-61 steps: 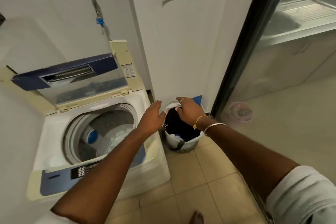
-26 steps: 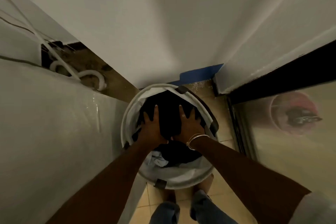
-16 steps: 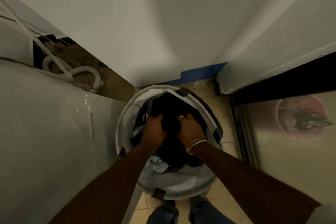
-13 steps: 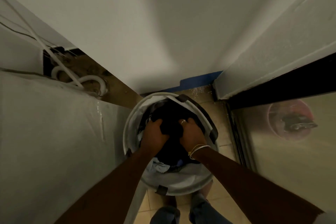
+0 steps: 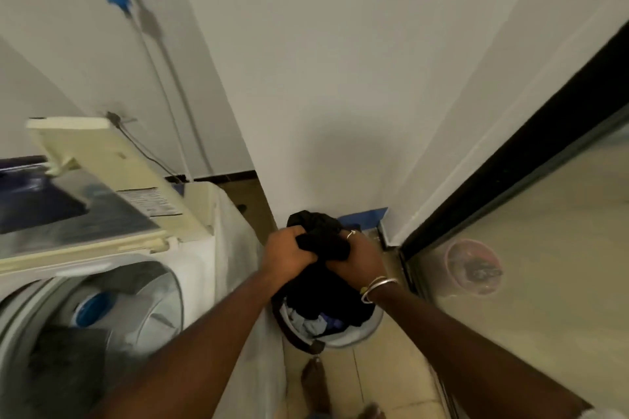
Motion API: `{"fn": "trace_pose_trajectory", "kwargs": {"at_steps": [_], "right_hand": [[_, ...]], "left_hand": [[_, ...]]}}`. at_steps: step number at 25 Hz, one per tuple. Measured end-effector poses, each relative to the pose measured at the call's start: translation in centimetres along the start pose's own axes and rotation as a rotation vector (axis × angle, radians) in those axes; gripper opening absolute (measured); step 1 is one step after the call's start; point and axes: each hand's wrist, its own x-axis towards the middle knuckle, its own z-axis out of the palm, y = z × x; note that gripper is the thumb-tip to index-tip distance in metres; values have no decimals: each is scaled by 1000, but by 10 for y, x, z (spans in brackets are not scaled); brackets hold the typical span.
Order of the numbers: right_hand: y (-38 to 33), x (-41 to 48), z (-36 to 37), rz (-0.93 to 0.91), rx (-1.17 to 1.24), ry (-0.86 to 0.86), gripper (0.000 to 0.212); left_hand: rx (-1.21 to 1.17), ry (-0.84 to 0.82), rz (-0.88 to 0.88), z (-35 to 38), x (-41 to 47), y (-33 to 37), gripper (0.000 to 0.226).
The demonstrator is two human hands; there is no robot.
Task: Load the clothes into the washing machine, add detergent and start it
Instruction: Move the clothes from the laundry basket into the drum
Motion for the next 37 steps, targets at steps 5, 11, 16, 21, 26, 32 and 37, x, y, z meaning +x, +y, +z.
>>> {"fn": "trace_pose_trajectory", "kwargs": {"at_steps": [5,11,16,21,26,32,37], "right_hand": [[-92,-57,-41,-174,-46,98,24],[-191,-148,-62,-423,-66,159,19],[-275,-215,-44,-538,-17,143,23],[-345,-245,-2,-589,75,119,25],[-404,-247,66,-609,94,73,39],[-421,-220,155,-551,138,47,27],[-375,-175,239,-428,118,17,23]], "left_hand": [[-19,170,75,-80,-87,43,22],[-92,397,70,-152,-210,65,30],[-126,534,41,-215,-306,53,33],[-163,656,-21,-273,-370,22,35],[-184,749,-69,-321,-405,-38,33],[-203,727,-101,-340,-388,-124,29],[-184,612,-135,-310,-336,-217,33]]}}
